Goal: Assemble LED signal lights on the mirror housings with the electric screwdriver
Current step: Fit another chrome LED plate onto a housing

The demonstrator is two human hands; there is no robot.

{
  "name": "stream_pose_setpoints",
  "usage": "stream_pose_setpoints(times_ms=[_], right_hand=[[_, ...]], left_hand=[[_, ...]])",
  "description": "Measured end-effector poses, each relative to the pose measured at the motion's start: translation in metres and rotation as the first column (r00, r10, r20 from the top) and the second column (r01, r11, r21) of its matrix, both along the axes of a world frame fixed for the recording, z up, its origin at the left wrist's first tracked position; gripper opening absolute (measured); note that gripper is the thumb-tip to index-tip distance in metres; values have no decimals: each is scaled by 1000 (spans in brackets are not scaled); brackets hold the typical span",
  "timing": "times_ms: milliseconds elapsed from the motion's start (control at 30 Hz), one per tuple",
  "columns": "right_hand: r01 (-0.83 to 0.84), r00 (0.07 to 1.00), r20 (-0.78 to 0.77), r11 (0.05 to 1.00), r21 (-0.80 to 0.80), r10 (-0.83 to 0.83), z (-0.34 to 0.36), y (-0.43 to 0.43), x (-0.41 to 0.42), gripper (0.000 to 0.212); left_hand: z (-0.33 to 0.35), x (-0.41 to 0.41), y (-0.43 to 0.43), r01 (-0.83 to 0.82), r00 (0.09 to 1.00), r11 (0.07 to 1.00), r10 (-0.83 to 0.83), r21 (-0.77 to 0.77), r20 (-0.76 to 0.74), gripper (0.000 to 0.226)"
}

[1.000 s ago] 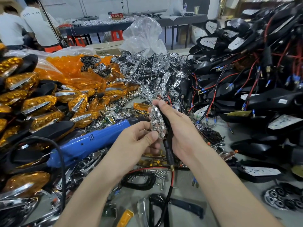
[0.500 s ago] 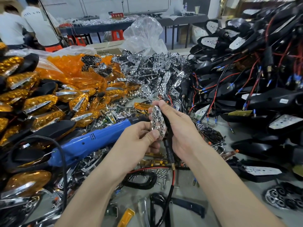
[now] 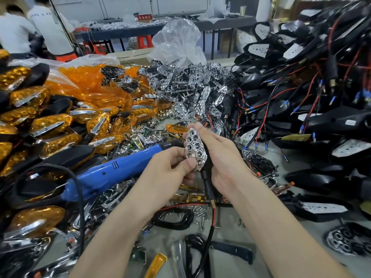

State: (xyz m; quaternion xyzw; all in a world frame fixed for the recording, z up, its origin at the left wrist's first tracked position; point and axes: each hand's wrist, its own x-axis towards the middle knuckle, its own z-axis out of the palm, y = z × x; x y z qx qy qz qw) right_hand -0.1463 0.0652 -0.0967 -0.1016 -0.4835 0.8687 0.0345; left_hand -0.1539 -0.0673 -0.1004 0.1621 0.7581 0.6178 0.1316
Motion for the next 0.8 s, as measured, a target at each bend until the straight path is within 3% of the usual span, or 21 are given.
stream_pose_setpoints(times_ms=[100,433,800], right_hand=[[-2,1000,2,1000,-12,3,0,2,1,19],[-53,999,14,999,-7,53,3,5,6,20],[-70,997,14,997,-33,71,3,6,8,31]], left_hand=[[1,1,-1,29,997,997,-33,69,63,12],[2,1,-4,84,976,980,-117,179,185,15],[5,2,-6,123,969,976,-157,181,188,24]])
